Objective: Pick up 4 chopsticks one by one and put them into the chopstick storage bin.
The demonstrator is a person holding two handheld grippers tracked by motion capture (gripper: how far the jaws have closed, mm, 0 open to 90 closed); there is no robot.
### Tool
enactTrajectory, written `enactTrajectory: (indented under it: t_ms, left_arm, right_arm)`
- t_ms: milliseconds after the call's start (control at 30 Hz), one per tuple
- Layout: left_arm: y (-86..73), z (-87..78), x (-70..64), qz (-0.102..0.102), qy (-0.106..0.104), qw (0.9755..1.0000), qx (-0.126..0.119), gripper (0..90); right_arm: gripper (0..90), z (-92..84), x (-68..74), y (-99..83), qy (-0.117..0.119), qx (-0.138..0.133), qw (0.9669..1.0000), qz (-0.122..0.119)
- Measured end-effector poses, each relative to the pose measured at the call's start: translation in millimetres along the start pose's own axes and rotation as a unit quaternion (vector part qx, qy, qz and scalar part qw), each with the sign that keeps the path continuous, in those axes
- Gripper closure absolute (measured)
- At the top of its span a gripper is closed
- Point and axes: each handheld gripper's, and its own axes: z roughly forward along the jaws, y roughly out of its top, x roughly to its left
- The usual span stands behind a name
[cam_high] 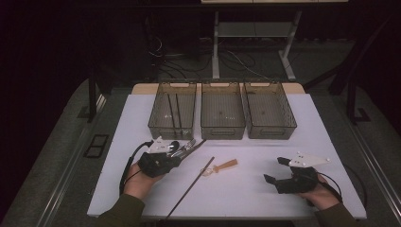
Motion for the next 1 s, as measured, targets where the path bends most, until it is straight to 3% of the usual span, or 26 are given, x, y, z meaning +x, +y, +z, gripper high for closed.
enactTrajectory:
  t_ms: [200,433,733,1000]
  left_arm:
    - [5.6,-0.1,2.7,-0.001,-0.009,0.9999,-0.011,84.4]
    - [12.9,0.4,7.3,0.003,-0.013,0.9998,-0.016,84.3]
    - [23.0,-0.8,12.0,-0.008,-0.029,0.999,-0.035,84.4]
    - [33.8,-1.4,22.2,-0.017,-0.029,0.9983,-0.047,84.3]
  right_arm:
    - [11.7,0.3,1.6,0.9,-0.004,-0.008,0.9999,0.011]
    - [11.7,6.7,4.6,2.3,-0.001,-0.01,0.9999,0.008]
    - [11.7,11.5,6.1,3.3,-0.004,-0.009,0.9999,0.006]
    - [11.7,10.1,5.2,3.3,-0.008,-0.009,0.9999,0.007]
